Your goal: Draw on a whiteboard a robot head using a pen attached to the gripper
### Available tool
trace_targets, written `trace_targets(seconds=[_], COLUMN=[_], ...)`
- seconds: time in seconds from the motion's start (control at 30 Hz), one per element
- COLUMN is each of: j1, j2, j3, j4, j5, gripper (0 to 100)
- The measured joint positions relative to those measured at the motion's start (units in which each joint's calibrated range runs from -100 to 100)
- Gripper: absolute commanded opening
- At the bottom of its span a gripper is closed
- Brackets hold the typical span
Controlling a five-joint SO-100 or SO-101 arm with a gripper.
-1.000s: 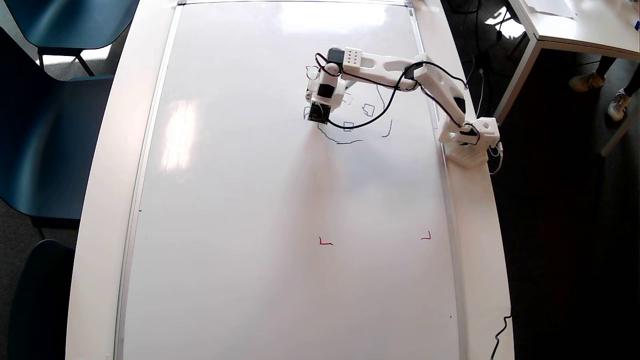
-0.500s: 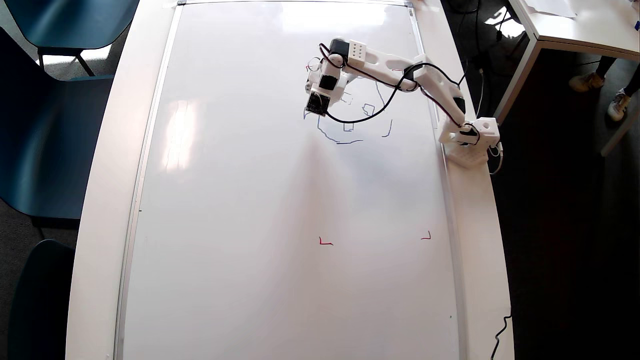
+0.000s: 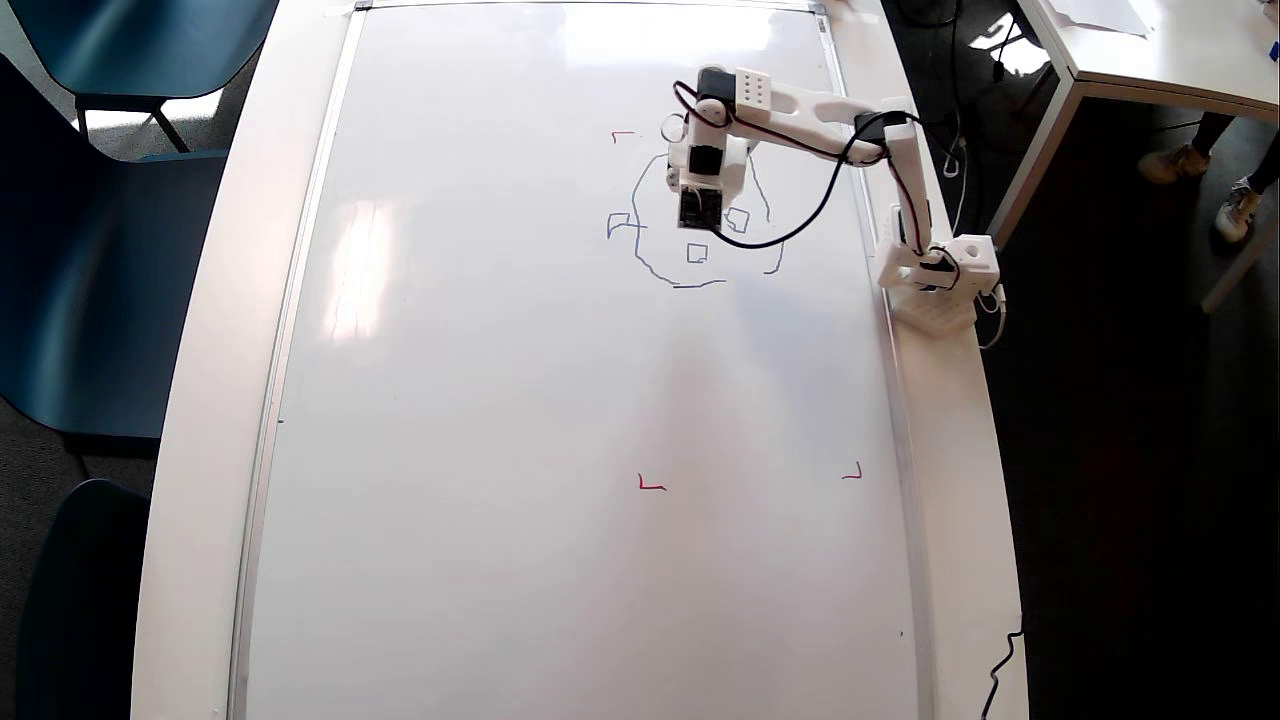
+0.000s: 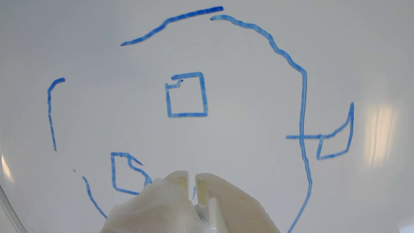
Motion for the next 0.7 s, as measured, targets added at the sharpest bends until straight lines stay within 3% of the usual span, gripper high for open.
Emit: trace_targets(seconds=[0.7], j1=[-6.79], j2=[-19.06], j3=[40.48], j4=[-8.78], j5=[5.18], gripper=[1])
